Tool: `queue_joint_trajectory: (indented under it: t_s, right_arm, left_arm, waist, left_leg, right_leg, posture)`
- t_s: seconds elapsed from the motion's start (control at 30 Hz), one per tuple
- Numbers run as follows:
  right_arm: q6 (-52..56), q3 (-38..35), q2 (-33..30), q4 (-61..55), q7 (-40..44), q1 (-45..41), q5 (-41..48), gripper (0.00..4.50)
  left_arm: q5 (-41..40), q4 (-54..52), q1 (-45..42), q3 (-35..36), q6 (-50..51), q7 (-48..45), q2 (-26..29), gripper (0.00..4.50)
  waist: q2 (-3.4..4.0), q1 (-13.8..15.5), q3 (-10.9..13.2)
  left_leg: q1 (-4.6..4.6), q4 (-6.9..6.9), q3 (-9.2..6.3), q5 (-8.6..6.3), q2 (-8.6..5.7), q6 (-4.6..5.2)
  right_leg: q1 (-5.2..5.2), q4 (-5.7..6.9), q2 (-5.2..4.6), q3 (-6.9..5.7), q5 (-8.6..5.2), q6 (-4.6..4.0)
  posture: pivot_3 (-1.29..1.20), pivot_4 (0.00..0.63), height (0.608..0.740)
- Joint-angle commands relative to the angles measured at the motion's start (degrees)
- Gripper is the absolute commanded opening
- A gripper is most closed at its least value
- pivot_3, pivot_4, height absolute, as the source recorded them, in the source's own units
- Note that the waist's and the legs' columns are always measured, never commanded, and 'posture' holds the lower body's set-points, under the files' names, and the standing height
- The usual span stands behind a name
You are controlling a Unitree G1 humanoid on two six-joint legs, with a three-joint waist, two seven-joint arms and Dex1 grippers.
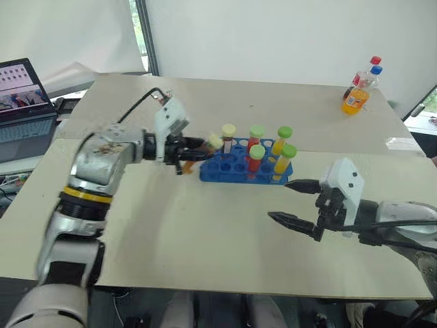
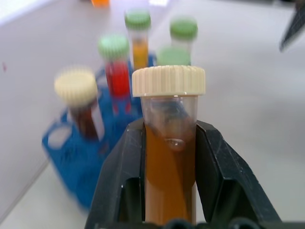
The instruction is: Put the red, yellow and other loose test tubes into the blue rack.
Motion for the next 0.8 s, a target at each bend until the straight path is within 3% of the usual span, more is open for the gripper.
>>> queue_joint_trajectory:
  t_s: [0.03,0.2,0.43,0.8]
  right_arm:
    - [-0.9,-1.8,-0.9,-2.9,-1.9,0.0,-1.1,4.42]
    - [4.4,-4.2,0.0,-3.5,-6.7,-1.6,3.1,4.42]
    - [6.6,-6.5,0.2,-5.7,-10.4,0.8,5.9,4.42]
    - [7.5,-8.2,0.1,-7.2,-13.6,4.5,8.9,4.42]
  left_arm:
    - [0.7,4.7,-0.3,3.0,-7.5,5.9,-5.8,0.89]
    - [3.7,14.3,-1.3,3.3,-18.1,9.6,-12.3,0.89]
    - [6.4,25.5,-4.6,3.8,-28.0,12.0,-17.3,0.89]
    - [7.5,27.2,-4.4,3.1,-28.8,10.2,-20.4,0.89]
  waist:
    - [-0.01,0.0,0.0]
    - [-0.01,-0.4,0.0]
    - [-0.01,0.1,0.0]
    - [-0.01,-0.1,0.0]
  left_leg:
    - [-0.02,0.01,-0.02,0.00,0.00,0.00]
    - [-0.01,0.00,-0.16,0.00,0.00,0.00]
    - [-0.05,0.00,-0.25,0.00,-0.07,0.00]
    - [-0.10,0.01,-0.41,0.00,-0.14,0.01]
  right_leg:
    - [-0.01,0.00,0.01,0.00,0.01,0.00]
    - [-0.02,0.01,0.02,0.01,0.01,-0.01]
    - [0.01,-0.02,-0.01,0.00,0.03,0.02]
    - [0.03,-0.03,-0.01,0.01,0.03,0.05]
  posture:
    - [0.00,0.150,0.733]
    - [0.00,0.150,0.733]
    - [0.00,0.150,0.733]
    - [0.00,0.150,0.733]
